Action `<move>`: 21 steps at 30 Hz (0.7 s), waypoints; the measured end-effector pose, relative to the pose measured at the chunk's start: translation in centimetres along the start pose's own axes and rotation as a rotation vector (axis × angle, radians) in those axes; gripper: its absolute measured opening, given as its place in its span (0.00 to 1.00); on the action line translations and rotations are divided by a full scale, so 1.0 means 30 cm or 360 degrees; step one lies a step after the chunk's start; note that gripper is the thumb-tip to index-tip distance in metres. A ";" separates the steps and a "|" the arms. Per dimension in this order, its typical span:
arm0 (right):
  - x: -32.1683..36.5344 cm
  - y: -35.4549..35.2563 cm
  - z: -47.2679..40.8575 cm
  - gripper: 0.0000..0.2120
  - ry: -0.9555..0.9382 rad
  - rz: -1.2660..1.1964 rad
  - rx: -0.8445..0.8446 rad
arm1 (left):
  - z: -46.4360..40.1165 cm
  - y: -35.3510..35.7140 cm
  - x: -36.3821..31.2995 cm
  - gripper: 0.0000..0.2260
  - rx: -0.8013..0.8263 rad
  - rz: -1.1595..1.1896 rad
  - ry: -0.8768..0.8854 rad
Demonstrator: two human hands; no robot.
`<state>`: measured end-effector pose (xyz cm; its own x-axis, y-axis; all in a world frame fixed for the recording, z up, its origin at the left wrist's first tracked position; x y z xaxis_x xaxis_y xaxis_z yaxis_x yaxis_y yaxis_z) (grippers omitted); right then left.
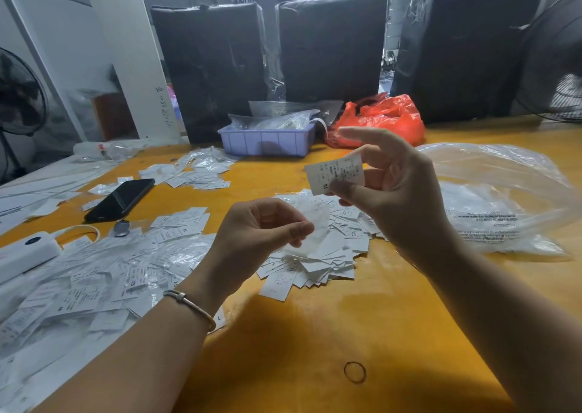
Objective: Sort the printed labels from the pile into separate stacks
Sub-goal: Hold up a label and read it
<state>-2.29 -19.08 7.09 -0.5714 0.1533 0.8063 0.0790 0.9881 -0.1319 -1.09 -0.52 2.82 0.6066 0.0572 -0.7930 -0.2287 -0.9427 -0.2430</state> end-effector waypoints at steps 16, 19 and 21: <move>-0.011 0.028 0.008 0.18 -0.0135 0.0769 0.0130 | 0.001 0.012 0.002 0.09 0.0037 -0.0022 -0.0055; -0.009 0.049 0.016 0.20 -0.0172 0.0858 0.0288 | 0.002 0.019 0.008 0.10 0.0074 -0.0064 -0.0060; -0.012 0.056 0.016 0.20 -0.0155 0.0846 0.0312 | 0.001 0.019 0.011 0.10 0.0070 -0.0073 -0.0068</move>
<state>-2.34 -17.49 6.28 -0.5677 0.6176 0.5443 0.2285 0.7534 -0.6166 -1.06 -1.02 2.41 0.5845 0.1151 -0.8032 -0.2350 -0.9234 -0.3034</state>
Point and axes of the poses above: each hand's wrist, its own z-axis away from the middle knuckle, its own y-axis out of the palm, x = y × z, the point moved 4 cm from there along -z, towards the middle knuckle, and after that the axes turned 10 degrees about y, right-handed, at the moved point
